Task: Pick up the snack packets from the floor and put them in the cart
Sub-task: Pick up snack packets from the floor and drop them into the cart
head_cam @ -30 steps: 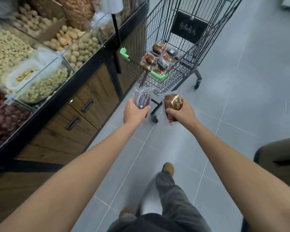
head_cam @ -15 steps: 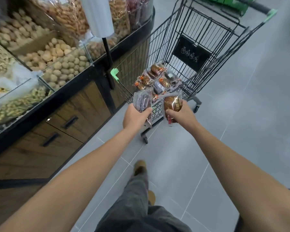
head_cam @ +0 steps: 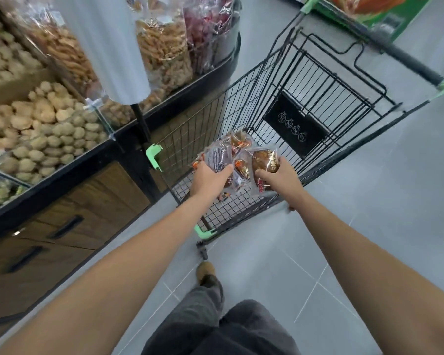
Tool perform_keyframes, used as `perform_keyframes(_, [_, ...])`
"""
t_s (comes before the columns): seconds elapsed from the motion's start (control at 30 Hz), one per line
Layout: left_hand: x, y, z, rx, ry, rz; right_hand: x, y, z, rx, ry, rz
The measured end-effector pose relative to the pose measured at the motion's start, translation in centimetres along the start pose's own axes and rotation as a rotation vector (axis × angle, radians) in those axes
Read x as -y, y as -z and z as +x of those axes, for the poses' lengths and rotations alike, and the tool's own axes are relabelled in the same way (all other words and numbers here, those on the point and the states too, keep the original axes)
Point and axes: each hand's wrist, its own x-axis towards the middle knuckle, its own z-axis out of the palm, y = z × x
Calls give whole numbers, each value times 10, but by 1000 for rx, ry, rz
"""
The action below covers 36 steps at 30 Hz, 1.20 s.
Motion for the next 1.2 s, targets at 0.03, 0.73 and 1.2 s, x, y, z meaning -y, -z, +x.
perform_keyframes(0.03, [-8, -3, 10, -2, 2, 6, 1, 3, 14, 6, 1, 19])
perform_keyframes(0.73, [-126, -165, 218, -138, 412, -27, -25, 67, 336, 318, -74, -172])
perform_keyframes(1.2, [-117, -236, 336, -346, 641, -32, -70, 12, 483, 461, -70, -302])
